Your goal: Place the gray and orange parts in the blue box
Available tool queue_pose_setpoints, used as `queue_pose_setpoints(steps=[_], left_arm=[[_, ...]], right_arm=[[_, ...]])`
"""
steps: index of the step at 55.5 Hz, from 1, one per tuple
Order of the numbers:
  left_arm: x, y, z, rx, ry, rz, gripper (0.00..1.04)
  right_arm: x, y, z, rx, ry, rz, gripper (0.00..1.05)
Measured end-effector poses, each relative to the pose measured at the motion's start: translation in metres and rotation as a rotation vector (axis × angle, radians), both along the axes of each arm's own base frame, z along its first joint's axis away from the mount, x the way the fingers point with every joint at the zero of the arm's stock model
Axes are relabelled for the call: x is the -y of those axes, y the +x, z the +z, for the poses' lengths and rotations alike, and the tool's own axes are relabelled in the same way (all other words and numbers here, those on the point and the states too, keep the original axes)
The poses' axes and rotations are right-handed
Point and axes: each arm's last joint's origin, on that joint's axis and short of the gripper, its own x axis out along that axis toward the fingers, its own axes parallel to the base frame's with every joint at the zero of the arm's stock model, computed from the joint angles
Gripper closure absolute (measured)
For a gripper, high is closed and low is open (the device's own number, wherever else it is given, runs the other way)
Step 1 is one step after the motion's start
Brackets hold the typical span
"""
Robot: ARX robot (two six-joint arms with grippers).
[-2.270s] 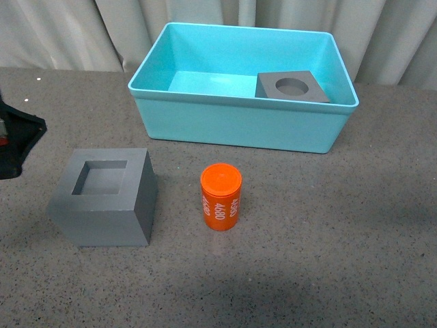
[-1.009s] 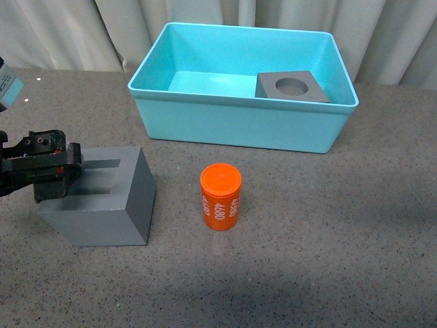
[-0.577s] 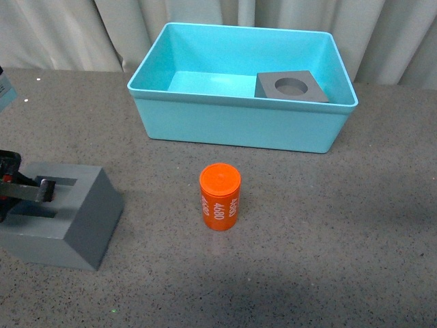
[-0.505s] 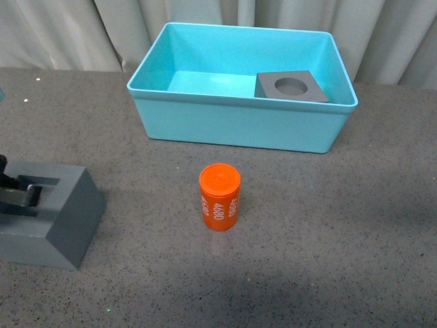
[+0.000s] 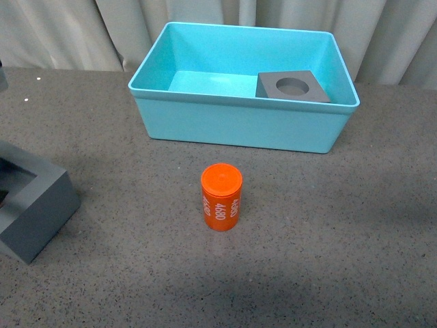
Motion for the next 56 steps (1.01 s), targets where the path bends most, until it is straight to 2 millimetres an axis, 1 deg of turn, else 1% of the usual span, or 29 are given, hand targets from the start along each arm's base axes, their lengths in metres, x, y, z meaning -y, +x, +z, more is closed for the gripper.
queue_pose_setpoints(steps=[2,3,4,6,8,10,13,21,26,29,34,39,42,45,56], left_arm=[[0.005,0.002,0.007,0.008,-0.044,0.001,0.9],[0.009,0.004,0.013,0.013,-0.067,-0.005,0.9],[0.016,0.006,0.023,0.031,-0.109,-0.01,0.9],[0.021,0.008,0.03,0.045,-0.136,-0.014,0.9],[0.029,0.011,0.042,0.067,-0.176,-0.022,0.9],[0.037,0.015,0.054,0.097,-0.212,-0.026,0.9],[0.05,0.022,0.078,0.153,-0.286,-0.037,0.9],[0.077,0.034,0.123,0.254,-0.411,-0.079,0.9],[0.089,0.044,0.138,0.317,-0.445,-0.098,0.9],[0.096,0.054,0.145,0.376,-0.458,-0.095,0.9],[0.103,0.073,0.151,0.447,-0.503,-0.075,0.9],[0.107,0.091,0.149,0.476,-0.522,-0.042,0.9],[0.109,0.104,0.141,0.477,-0.55,-0.024,0.9],[0.111,0.114,0.132,0.464,-0.578,-0.019,0.9],[0.116,0.133,0.097,0.387,-0.575,0.007,0.9]], right_arm=[[0.0,0.0,0.0,0.0,0.0,0.0,0.1],[0.0,0.0,0.0,0.0,0.0,0.001,0.1],[0.0,0.0,0.0,0.0,0.0,0.001,0.1],[0.0,0.0,0.0,-0.001,0.0,0.004,0.1],[-0.001,0.0,0.0,-0.001,0.0,0.006,0.1],[-0.001,0.0,0.0,-0.001,0.0,0.007,0.1],[-0.001,0.0,0.0,-0.001,0.0,0.005,0.1],[0.0,0.0,0.0,0.0,-0.001,-0.001,0.1],[0.0,0.0,0.0,0.0,-0.001,-0.001,0.1],[0.0,0.0,0.0,0.0,-0.001,-0.001,0.1],[0.0,0.0,0.0,0.0,0.0,0.002,0.1],[0.0,0.0,0.0,-0.001,0.0,0.004,0.1],[0.0,0.0,0.0,-0.001,0.0,0.004,0.1],[0.0,0.0,0.0,-0.001,0.0,0.002,0.1],[0.0,0.0,0.0,0.0,-0.001,0.001,0.1]])
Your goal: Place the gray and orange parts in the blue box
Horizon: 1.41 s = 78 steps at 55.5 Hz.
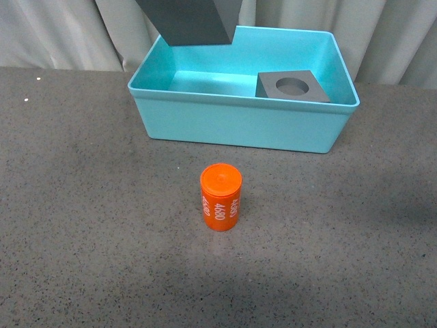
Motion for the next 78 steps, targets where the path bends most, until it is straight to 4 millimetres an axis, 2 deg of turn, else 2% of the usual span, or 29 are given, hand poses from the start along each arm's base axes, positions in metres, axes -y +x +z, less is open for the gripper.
queue_pose_setpoints(steps=[23,29,52,61,69,76,78], left_arm=[[-0.014,0.022,-0.043,-0.104,0.028,0.043,0.9],[-0.014,0.028,-0.061,-0.144,0.014,0.034,0.9],[-0.014,0.027,-0.068,-0.16,-0.009,0.042,0.9],[-0.014,0.025,-0.07,-0.165,-0.022,0.051,0.64],[-0.014,0.021,-0.064,-0.143,-0.045,0.061,0.41],[-0.016,0.008,-0.038,-0.05,-0.11,0.075,0.1],[-0.018,0.002,-0.031,-0.019,-0.123,0.076,0.05]], right_arm=[[0.0,0.0,0.0,0.0,0.0,0.0,0.1],[0.0,0.0,0.0,0.0,0.0,0.0,0.1],[0.0,0.0,0.0,0.001,0.0,0.0,0.1],[0.0,0.0,0.0,0.001,0.001,0.0,0.1],[0.0,0.0,0.0,0.001,0.001,0.0,0.1],[0.0,0.0,0.0,0.001,0.0,0.0,0.1],[0.0,0.0,0.0,0.001,0.0,0.0,0.1]])
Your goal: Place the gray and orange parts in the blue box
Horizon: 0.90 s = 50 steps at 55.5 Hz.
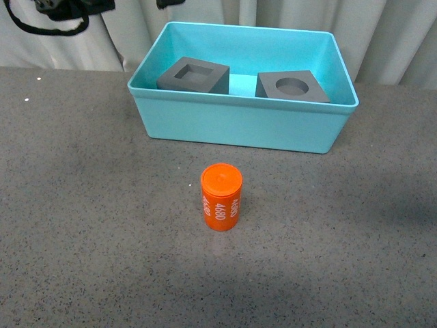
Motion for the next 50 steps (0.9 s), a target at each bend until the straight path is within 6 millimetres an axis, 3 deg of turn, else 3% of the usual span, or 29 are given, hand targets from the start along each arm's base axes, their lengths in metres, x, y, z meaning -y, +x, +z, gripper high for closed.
queue_pose_setpoints(steps=[6,13,30,37,50], left_arm=[[-0.009,-0.025,0.019,0.084,-0.039,0.02,0.07],[-0.023,-0.055,0.027,0.115,-0.085,0.044,0.07],[-0.059,-0.138,0.019,0.124,-0.096,0.185,0.07],[-0.074,-0.174,0.008,0.384,0.03,0.202,0.31],[-0.084,-0.206,-0.006,0.411,0.096,0.195,0.69]], right_arm=[[0.0,0.0,0.0,0.0,0.0,0.0,0.1],[0.0,0.0,0.0,0.0,0.0,0.0,0.1],[0.0,0.0,0.0,0.0,0.0,0.0,0.1],[0.0,0.0,0.0,0.0,0.0,0.0,0.1],[0.0,0.0,0.0,0.0,0.0,0.0,0.1]])
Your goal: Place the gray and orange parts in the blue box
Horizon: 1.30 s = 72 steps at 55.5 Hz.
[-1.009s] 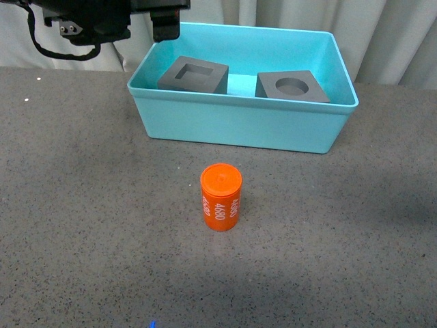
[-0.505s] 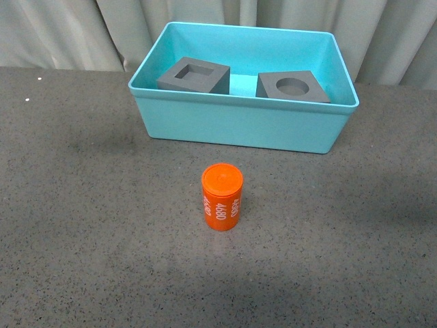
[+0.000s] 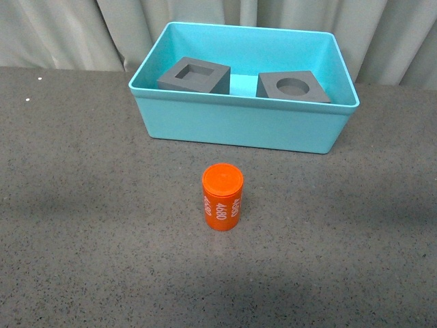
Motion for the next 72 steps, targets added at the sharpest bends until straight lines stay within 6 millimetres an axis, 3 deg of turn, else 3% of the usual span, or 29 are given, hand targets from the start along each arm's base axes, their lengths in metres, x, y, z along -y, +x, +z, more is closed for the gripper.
queue_pose_setpoints(steps=[9,33,72], left_arm=[[-0.01,-0.021,-0.008,0.001,0.009,-0.021,1.02],[-0.015,-0.06,-0.028,-0.005,0.014,-0.001,1.01],[-0.015,-0.087,-0.018,0.03,0.014,0.0,1.01]], right_arm=[[0.0,0.0,0.0,0.0,0.0,0.0,0.1],[0.0,0.0,0.0,0.0,0.0,-0.001,0.1],[0.0,0.0,0.0,0.0,0.0,0.0,0.1]])
